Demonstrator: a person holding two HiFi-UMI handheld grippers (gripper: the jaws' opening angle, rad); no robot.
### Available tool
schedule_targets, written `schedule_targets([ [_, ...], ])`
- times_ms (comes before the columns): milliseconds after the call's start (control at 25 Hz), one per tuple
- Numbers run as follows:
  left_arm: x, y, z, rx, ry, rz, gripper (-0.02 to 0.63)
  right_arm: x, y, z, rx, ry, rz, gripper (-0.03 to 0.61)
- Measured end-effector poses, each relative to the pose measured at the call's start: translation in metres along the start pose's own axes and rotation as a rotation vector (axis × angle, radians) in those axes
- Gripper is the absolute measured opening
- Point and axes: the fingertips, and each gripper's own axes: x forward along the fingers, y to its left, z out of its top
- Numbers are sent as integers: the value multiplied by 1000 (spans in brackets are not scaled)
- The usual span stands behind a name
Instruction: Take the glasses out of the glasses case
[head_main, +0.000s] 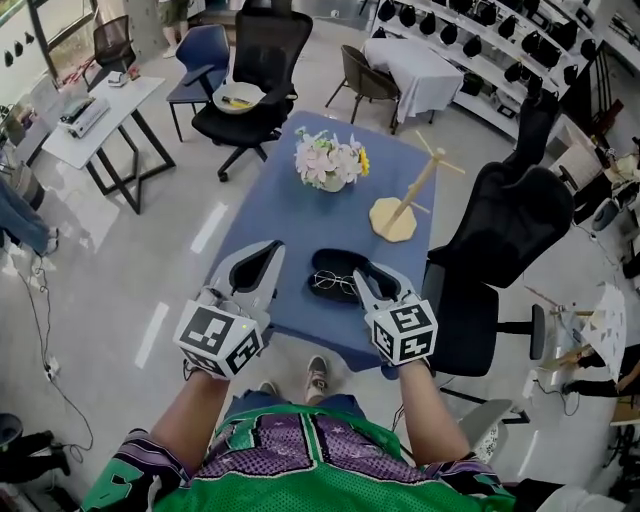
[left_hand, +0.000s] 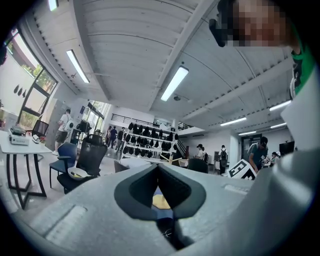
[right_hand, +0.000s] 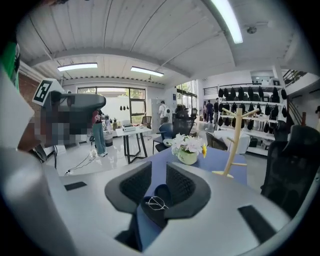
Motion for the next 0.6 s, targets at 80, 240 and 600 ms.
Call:
schedule_targets([
  [80,4,1,-3,-1,4,4,15,7,-2,-13,-10,36,5,78],
  [240,12,2,-9,-1,11,13,15,22,-5,-42,-20,110,20,78],
  [600,23,0,-21,-1,31,36,15,52,-10,-105,-92,256,51,78],
])
